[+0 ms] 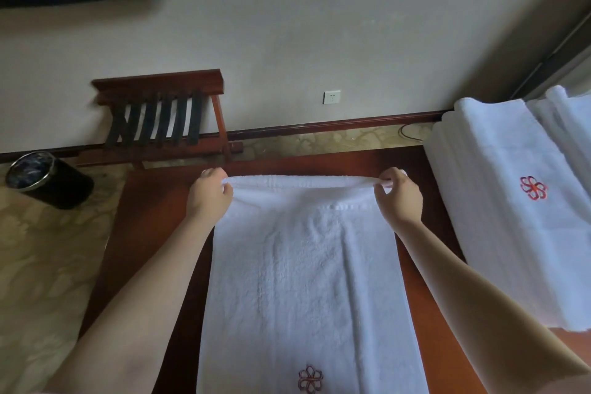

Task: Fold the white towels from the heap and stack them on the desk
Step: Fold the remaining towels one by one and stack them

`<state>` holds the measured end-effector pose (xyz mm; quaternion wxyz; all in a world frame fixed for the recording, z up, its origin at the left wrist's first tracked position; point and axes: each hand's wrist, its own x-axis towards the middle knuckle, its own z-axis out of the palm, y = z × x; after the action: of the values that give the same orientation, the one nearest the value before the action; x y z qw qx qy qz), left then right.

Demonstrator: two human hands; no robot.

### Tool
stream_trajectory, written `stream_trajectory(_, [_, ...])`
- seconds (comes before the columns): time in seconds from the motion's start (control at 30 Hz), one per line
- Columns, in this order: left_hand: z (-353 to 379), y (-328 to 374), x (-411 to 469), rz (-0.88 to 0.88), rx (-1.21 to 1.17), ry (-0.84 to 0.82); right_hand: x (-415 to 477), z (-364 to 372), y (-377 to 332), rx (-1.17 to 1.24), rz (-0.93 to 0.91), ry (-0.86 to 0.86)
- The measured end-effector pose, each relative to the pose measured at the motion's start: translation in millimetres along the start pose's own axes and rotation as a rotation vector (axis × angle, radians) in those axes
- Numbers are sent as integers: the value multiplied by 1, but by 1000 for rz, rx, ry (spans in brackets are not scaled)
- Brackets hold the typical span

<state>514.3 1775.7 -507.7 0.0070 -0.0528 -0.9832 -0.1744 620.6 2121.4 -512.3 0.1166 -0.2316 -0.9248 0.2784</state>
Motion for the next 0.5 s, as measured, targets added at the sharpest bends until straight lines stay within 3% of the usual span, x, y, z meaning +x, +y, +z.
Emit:
stream_trajectory(0.17, [-1,-14,-52,112,61,19,-54,-5,13,1,-18,65])
stream_trajectory(0.5, [34,-37,-125,53,249,-173,-122,6,47,-177,-45,-153])
